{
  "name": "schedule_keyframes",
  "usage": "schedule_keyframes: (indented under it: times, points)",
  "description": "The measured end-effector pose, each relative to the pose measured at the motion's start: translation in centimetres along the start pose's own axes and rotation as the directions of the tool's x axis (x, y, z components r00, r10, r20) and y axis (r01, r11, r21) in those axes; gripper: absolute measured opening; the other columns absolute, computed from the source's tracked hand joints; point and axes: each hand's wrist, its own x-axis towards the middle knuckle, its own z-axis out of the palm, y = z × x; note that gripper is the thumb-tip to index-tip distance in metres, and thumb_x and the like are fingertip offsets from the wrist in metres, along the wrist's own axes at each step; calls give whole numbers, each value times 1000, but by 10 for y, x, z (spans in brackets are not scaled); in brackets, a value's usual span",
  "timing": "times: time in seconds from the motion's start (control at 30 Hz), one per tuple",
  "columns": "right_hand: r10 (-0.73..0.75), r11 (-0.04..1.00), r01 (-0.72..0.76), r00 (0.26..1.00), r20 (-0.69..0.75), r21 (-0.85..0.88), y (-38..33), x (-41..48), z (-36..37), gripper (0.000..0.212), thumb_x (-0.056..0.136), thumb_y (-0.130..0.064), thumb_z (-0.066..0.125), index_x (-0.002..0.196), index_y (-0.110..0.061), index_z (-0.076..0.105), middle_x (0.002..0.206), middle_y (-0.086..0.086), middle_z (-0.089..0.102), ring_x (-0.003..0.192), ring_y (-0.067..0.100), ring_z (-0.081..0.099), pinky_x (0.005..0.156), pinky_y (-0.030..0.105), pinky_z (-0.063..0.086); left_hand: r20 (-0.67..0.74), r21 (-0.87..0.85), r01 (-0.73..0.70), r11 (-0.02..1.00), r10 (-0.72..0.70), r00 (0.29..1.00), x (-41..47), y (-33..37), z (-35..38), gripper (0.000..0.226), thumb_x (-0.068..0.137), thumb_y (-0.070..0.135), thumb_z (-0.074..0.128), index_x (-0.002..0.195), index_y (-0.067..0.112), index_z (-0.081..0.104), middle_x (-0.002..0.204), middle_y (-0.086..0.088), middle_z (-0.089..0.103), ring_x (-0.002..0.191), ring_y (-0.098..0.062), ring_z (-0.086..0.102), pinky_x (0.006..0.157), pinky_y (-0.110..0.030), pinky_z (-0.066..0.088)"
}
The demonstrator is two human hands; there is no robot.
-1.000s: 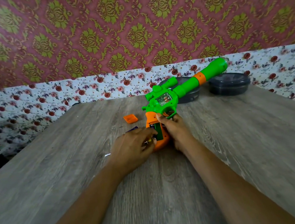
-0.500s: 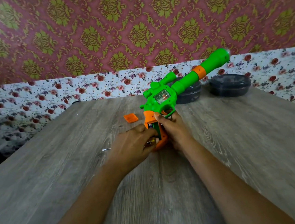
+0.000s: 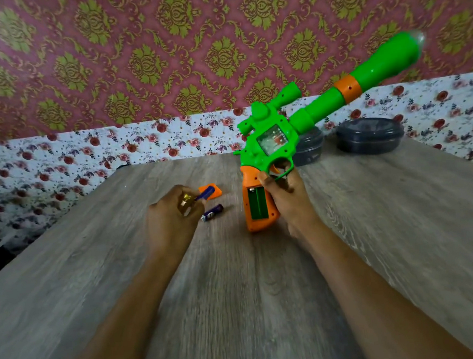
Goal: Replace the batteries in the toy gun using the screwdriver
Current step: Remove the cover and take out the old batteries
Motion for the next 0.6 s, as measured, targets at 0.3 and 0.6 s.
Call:
schedule_keyframes:
  times: [0.3, 0.6]
  points:
    - [-92, 995, 98, 984, 154, -33, 0, -1, 0, 45, 87, -9, 61, 129, -14, 46, 120, 2, 62, 114, 15, 59, 97, 31, 46, 206, 389, 33, 921, -122, 971, 30, -23, 20, 18, 84, 22, 62, 100, 16, 65, 92, -11, 68, 82, -29, 62, 61, -29, 44]
    - [-72, 997, 69, 991, 111, 27, 3, 1, 2, 43, 87, -7, 60, 127, -14, 48, 119, 4, 62, 110, 15, 59, 101, 37, 45, 145, 258, -2, 966, -36, 989, 39, -21, 12, 26, 87, 17, 57, 111, 6, 59, 101, -16, 58, 84, -31, 56, 70, -31, 42]
